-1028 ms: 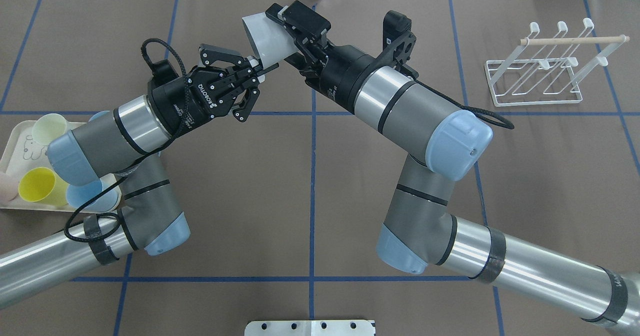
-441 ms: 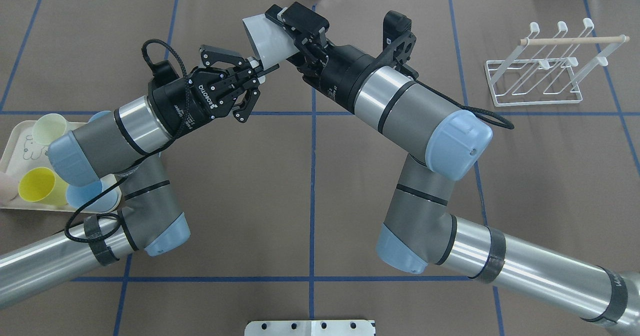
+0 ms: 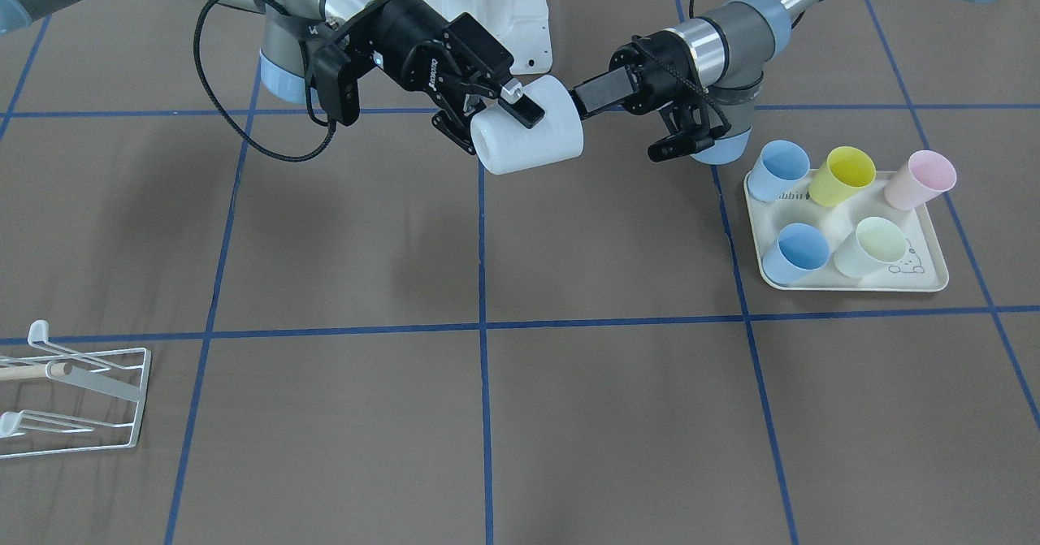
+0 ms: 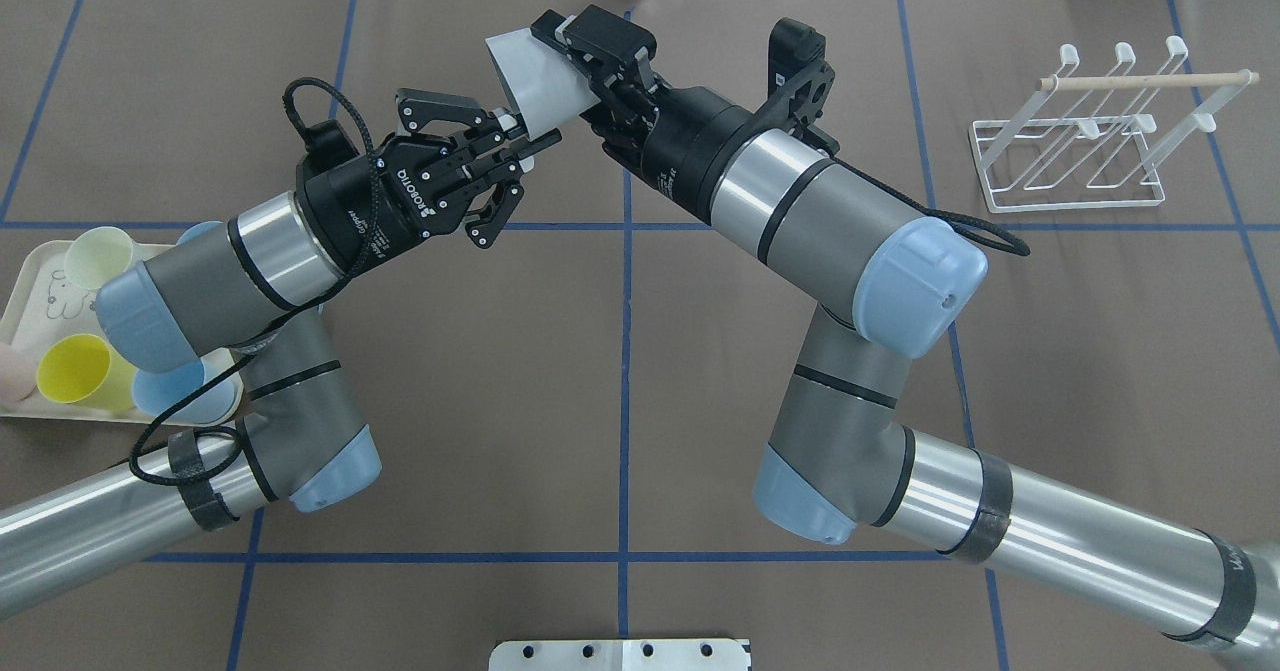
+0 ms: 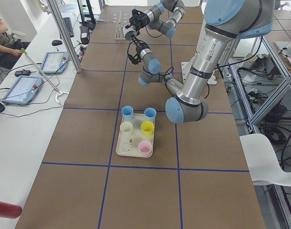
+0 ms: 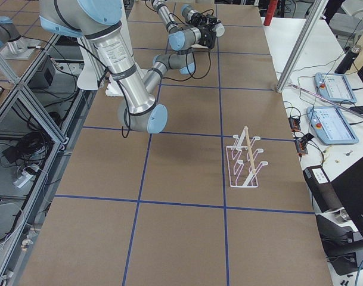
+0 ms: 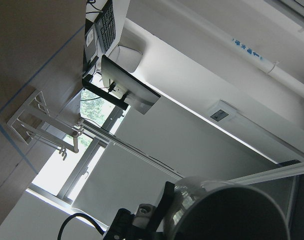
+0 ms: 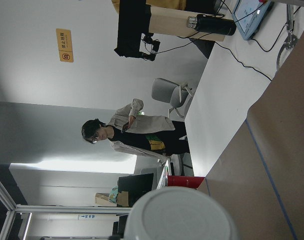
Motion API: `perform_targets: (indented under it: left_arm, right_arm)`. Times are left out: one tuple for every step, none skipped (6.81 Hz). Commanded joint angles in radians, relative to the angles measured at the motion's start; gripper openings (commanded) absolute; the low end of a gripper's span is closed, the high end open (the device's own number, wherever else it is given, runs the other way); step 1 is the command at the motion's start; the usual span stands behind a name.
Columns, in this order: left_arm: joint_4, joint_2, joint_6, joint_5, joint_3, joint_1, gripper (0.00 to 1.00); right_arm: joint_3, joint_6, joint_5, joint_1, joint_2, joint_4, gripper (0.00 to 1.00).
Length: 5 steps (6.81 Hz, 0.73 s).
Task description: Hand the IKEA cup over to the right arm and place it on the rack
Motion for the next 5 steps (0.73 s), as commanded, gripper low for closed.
perform_targets:
  left_arm:
    - [0.000, 0.001, 0.050, 0.000, -0.005, 0.000, 1.00]
    - [-0.002, 0.003, 0.058, -0.001, -0.006, 0.000, 1.00]
    - [-0.002, 0.009, 0.061, -0.001, -0.005, 0.000, 1.00]
    - [-0.002, 0.012, 0.098, -0.006, -0.008, -0.001, 1.00]
    - [0.000, 0.012, 0.104, -0.007, -0.008, -0.003, 1.00]
  right_arm:
    - [0.000, 0.000, 0.000, 0.007, 0.003, 0.001, 0.00]
    - [0.002, 0.000, 0.002, 0.016, 0.003, 0.003, 0.00]
    - [0.000, 0.002, 0.002, 0.045, -0.006, 0.029, 0.00]
    - [-0.009, 0.006, 0.005, 0.096, -0.024, 0.029, 0.00]
    - [-0.015, 0.006, 0.011, 0.143, -0.061, 0.029, 0.00]
